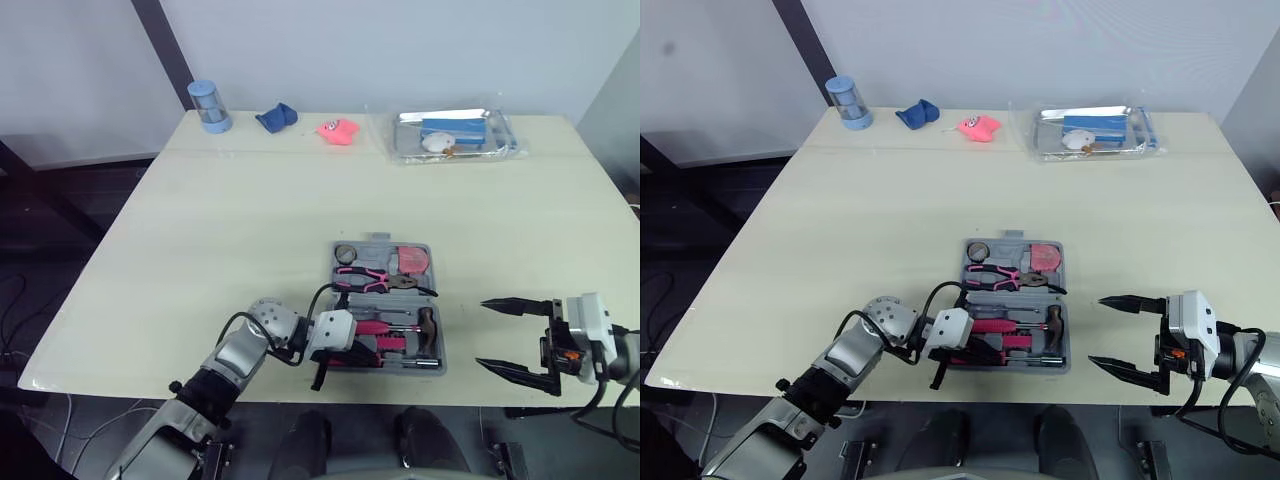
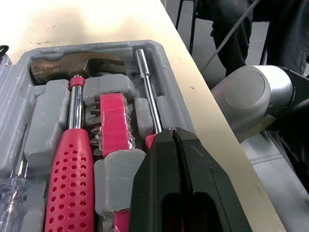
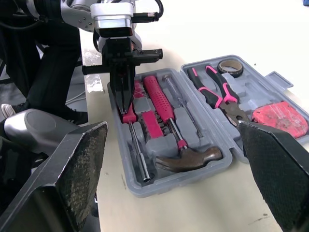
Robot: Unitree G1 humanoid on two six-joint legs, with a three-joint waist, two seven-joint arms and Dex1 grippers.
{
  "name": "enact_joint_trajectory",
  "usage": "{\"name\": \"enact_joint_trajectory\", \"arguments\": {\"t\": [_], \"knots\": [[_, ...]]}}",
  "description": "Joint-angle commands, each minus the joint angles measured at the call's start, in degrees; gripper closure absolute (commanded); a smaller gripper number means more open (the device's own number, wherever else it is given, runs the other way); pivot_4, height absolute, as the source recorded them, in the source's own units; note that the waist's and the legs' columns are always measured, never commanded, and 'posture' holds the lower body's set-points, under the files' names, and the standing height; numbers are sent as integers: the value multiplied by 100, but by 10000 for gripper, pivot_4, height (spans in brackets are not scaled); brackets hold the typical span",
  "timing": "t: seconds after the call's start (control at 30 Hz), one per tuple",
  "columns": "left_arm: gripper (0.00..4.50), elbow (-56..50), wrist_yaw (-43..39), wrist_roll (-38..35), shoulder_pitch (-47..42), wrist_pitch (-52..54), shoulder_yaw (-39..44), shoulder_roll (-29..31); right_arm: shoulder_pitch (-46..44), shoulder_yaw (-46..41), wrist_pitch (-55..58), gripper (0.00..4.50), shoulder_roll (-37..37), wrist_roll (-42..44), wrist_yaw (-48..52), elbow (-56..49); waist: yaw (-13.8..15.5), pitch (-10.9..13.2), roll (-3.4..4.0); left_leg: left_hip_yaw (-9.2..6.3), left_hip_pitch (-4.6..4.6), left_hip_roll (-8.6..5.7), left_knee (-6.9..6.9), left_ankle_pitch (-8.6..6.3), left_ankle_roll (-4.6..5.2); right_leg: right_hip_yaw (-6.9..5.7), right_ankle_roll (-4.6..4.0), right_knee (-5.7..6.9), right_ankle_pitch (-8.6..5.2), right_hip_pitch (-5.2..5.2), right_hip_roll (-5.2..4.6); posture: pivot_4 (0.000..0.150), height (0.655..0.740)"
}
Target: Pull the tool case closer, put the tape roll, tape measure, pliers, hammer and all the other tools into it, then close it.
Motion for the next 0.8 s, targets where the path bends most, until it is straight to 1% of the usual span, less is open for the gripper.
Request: {"name": "enact_joint_trajectory", "arguments": {"t": [0.03,0.23,0.37,0.5,0.6,0.63,0.7,0.8], "knots": [[44373,267,30,153,156,161,-50,17,-22,-157,-91,0,-51,38,-32,-155,2,-8,8,0,0,0,0,0,0,0,0,0,0,1,0,1500,7400],[44373,-420,145,-368,200,619,445,82,-169,-67,32,0,77,29,-290,43,-6,-8,9,0,-1,0,0,0,0,0,0,1,0,-1,0,1500,7400],[44373,-935,329,-878,232,1138,1025,209,-341,108,258,0,164,-138,-622,301,-1,-5,5,-2,-5,0,0,0,0,-2,0,1,0,-3,0,1500,7400],[44373,-962,628,-1176,265,1550,1734,473,-781,421,359,0,161,-518,-798,894,-22,-4,7,-2,-4,1,-1,0,0,-2,0,2,0,-5,0,1500,7400],[44373,-688,759,-1164,231,1654,2044,665,-1207,674,233,0,212,-841,-855,1415,-18,-3,9,-2,-4,1,-2,0,0,-2,0,1,0,-7,1,1500,7400],[45000,-550,782,-1143,204,1639,2129,720,-1354,761,198,5117,242,-936,-864,1586,-20,-3,8,-1,-4,1,-1,0,0,-1,0,1,0,-7,0,1500,7400],[45000,-133,753,-1039,132,1366,2244,814,-1608,964,150,12466,284,-1113,-828,1869,-14,-3,9,-1,-5,0,-2,0,0,-2,0,1,0,-8,0,1500,7400],[45000,455,763,-887,-16,1063,2278,844,-1919,1229,2,27115,360,-1392,-801,2261,-9,-2,9,-3,-9,0,-2,0,0,-5,-1,0,0,-12,0,1500,7400]]}}
